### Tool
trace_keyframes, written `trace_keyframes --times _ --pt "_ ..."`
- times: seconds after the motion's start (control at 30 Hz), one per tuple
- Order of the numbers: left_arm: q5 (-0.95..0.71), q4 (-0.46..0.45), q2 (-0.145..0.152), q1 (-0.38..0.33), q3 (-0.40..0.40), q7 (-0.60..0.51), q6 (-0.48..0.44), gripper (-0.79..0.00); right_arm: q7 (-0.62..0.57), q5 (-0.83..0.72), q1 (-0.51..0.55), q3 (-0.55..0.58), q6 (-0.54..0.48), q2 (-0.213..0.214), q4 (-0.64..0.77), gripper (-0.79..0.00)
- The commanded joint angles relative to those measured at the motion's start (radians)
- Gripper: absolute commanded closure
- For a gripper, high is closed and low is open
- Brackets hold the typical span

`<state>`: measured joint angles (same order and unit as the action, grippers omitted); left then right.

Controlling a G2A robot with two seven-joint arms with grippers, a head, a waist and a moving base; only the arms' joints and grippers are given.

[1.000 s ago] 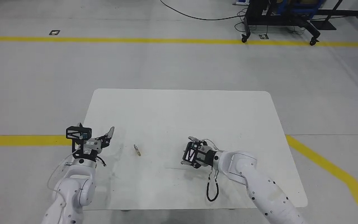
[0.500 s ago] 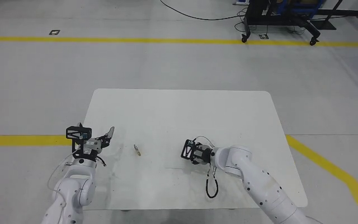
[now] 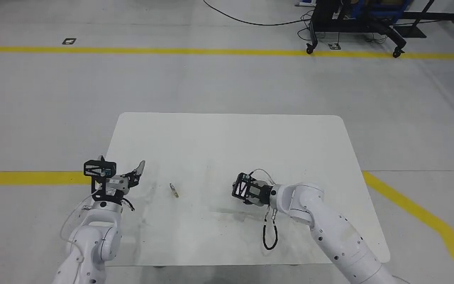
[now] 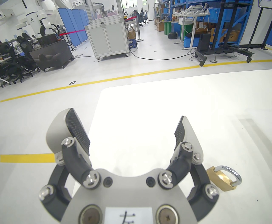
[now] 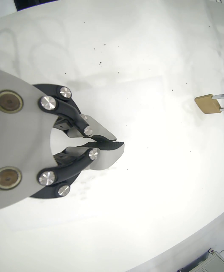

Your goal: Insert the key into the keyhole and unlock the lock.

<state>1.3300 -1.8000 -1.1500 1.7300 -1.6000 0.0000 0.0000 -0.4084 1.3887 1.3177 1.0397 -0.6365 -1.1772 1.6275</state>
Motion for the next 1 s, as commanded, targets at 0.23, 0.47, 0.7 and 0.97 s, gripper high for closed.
trace_keyframes --times 0.23,0.47,0.7,0.97 --pt "0.0 0.0 0.0 0.0 0.0 0.0 0.0 -0.785 0.024 -0.019 0.008 0.01 0.018 0.0 -0.001 0.0" --pt "0.07 -0.04 0.004 -0.041 0.032 -0.042 -0.097 -0.785 0.196 -0.024 0.063 0.042 0.074 0.006 -0.028 0.0" --pt "0.024 -0.076 0.0 -0.107 0.122 -0.166 -0.229 -0.785 0.382 -0.023 0.087 0.054 0.099 0.007 -0.073 0.0" --pt "0.061 -0.057 -0.01 -0.186 0.266 -0.242 -0.288 -0.785 0.44 -0.002 0.087 0.059 0.074 0.012 -0.093 0.0"
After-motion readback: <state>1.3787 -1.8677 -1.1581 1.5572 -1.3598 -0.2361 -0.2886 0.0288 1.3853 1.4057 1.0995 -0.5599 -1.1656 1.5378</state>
